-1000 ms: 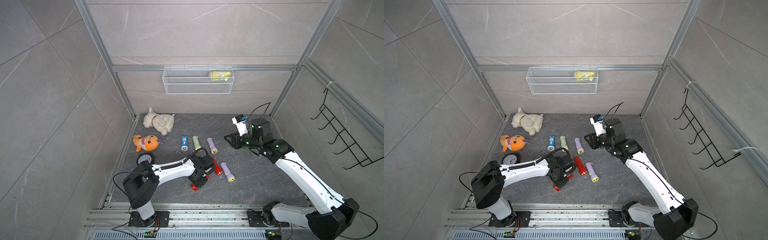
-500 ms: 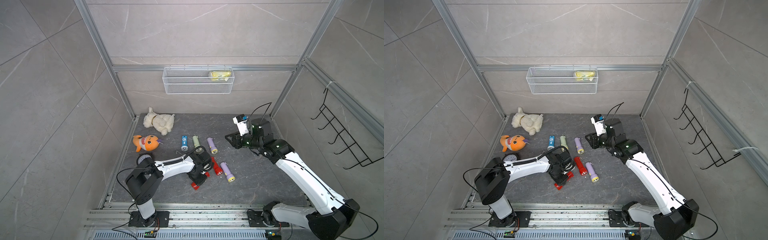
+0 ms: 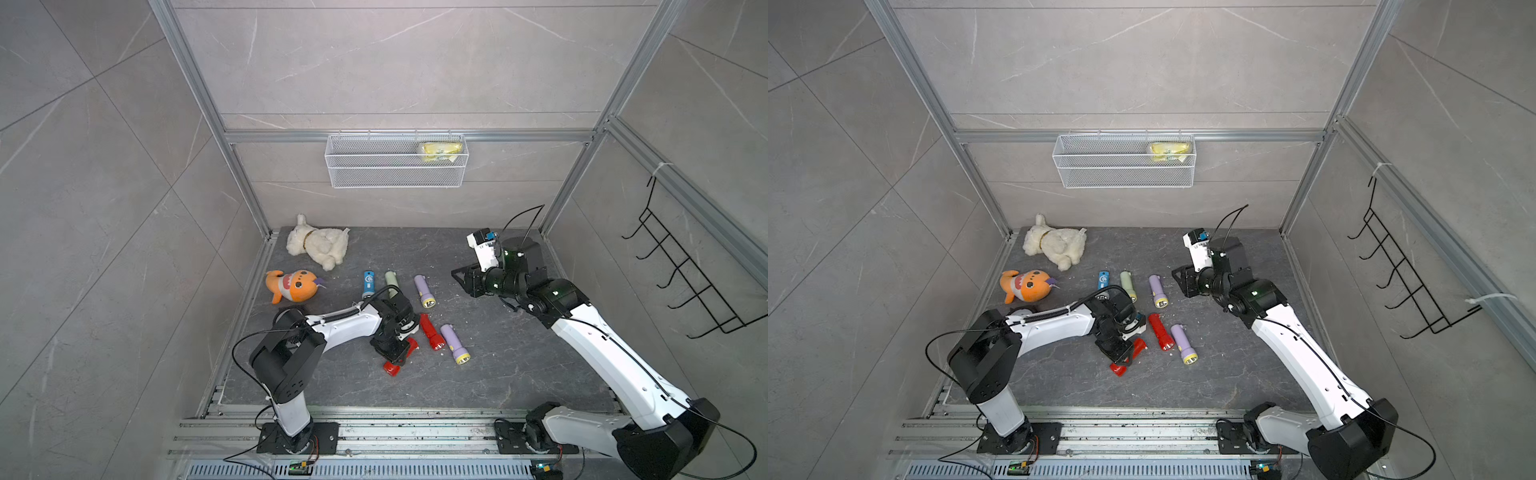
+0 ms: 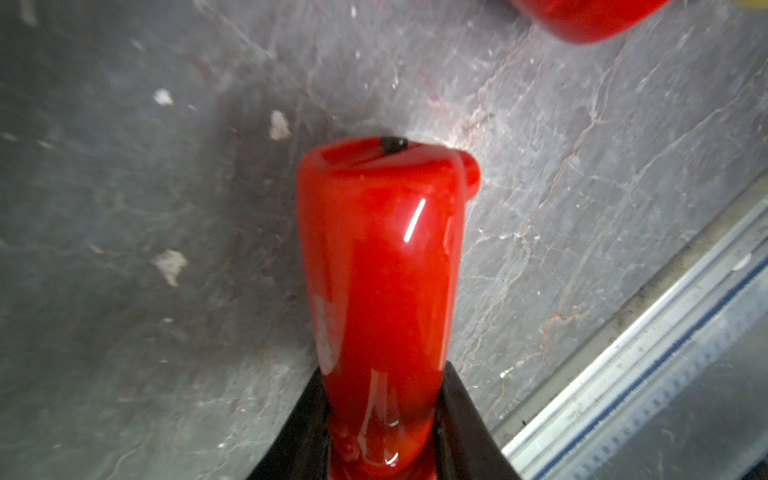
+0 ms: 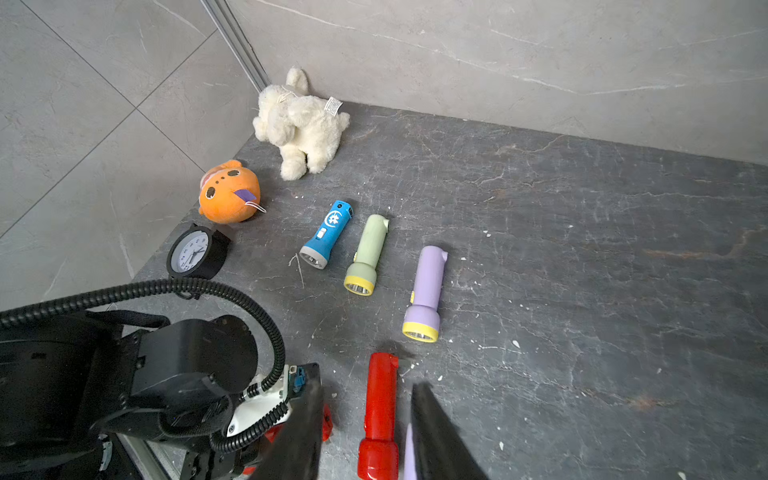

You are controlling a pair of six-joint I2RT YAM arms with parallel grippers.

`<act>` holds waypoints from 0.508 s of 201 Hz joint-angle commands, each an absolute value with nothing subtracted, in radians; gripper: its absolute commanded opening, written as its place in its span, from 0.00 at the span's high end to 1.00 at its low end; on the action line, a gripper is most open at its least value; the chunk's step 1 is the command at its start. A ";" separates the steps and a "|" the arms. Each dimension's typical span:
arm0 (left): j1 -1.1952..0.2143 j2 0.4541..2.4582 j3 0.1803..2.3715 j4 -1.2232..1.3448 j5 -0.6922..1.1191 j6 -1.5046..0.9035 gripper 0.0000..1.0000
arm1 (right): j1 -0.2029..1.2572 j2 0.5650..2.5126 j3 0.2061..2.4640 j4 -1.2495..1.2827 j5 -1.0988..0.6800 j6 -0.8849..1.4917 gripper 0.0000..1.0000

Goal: Close the plug at the bottom of the flashlight
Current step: Pick up the flashlight from the center of the board.

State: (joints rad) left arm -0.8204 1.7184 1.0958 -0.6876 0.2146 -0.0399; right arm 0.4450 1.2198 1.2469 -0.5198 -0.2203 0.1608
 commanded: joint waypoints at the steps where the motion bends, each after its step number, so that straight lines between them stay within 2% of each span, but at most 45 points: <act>1: -0.821 1.590 1.092 -0.575 0.088 0.007 1.00 | 0.447 1.219 1.235 -0.504 -0.203 0.141 0.62; 39: -0.818 1.424 1.089 -0.459 -0.042 0.105 1.00 | 0.447 1.218 1.207 -0.423 -0.235 0.146 0.62; 102: -0.811 1.166 0.915 -0.061 -0.137 0.256 1.00 | 0.429 1.344 1.325 -0.404 -0.475 0.268 0.60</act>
